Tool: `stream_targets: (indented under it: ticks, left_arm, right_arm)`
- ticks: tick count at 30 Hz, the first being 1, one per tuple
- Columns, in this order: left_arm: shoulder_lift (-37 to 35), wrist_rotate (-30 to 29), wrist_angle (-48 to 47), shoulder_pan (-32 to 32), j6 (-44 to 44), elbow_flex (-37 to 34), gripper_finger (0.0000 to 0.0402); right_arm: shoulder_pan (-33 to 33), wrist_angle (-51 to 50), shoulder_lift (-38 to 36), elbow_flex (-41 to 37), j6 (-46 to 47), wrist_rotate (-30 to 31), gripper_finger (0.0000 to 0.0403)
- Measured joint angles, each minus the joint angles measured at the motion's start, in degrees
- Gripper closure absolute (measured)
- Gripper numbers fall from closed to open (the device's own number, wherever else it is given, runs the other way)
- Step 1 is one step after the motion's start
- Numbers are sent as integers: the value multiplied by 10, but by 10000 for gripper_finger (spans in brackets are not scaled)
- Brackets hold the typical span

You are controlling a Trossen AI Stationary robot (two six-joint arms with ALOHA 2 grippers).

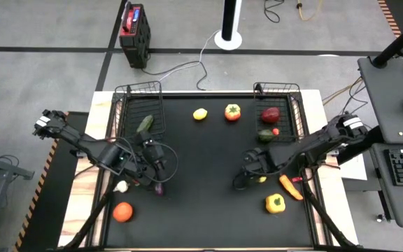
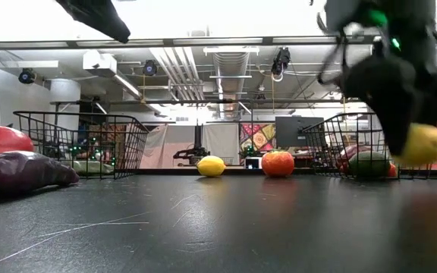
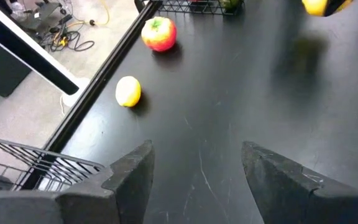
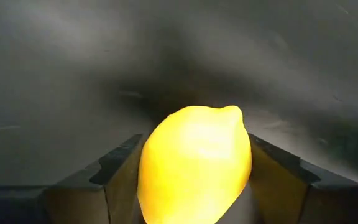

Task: Sort produce into baskets
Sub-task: Put the yellow lemon into the right wire basket

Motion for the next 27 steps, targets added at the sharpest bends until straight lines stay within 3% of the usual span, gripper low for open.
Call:
stream_targets:
  ticks: [5,11,19,27]
  left_arm:
    - [0,0,7,0,-18,-6,178]
    - [0,1,16,0,-36,-7,178]
    - [0,5,16,0,-49,-7,178]
    - [0,5,16,0,-50,-7,178]
  right_arm:
    - [-17,1,0,112,-104,26,157]
    - [-91,-42,0,256,-251,91,157]
    - [-284,-134,1,380,-405,142,157]
    - [-504,-217,1,377,-456,142,156]
